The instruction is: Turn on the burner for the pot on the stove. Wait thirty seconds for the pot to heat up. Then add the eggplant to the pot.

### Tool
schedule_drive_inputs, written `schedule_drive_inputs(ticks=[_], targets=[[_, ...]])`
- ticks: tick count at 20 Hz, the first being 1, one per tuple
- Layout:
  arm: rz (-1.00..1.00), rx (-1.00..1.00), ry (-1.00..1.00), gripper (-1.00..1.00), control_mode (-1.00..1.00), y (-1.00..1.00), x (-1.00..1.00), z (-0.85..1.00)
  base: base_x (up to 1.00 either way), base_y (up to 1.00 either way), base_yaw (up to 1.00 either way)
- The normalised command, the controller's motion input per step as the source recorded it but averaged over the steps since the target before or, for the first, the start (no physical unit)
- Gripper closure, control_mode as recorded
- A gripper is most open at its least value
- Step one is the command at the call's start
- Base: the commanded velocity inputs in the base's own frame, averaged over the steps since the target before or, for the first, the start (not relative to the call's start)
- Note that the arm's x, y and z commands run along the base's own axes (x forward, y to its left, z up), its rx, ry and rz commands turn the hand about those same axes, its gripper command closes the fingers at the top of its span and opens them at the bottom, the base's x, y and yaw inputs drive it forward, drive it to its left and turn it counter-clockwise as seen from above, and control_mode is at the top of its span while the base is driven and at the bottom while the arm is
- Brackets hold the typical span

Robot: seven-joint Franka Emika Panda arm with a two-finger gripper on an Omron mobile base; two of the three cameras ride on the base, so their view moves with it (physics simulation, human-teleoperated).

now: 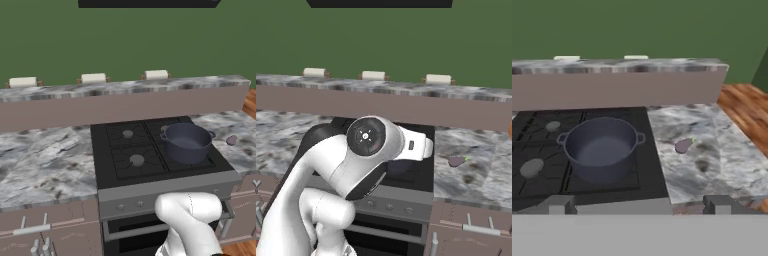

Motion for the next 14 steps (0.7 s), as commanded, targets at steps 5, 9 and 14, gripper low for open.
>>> schedule_drive_inputs(ticks=[5,9,14], targets=[[-0.05,0.01,0.26,-1.00,-1.00,-0.11,0.06,0.00,0.00,0.00,0.00],[-0.04,0.01,0.18,-1.00,-1.00,-0.19,0.00,0.00,0.00,0.00,0.00],[-0.02,0.00,0.07,-1.00,-1.00,-0.06,0.10,-0.08,0.00,0.00,0.00]])
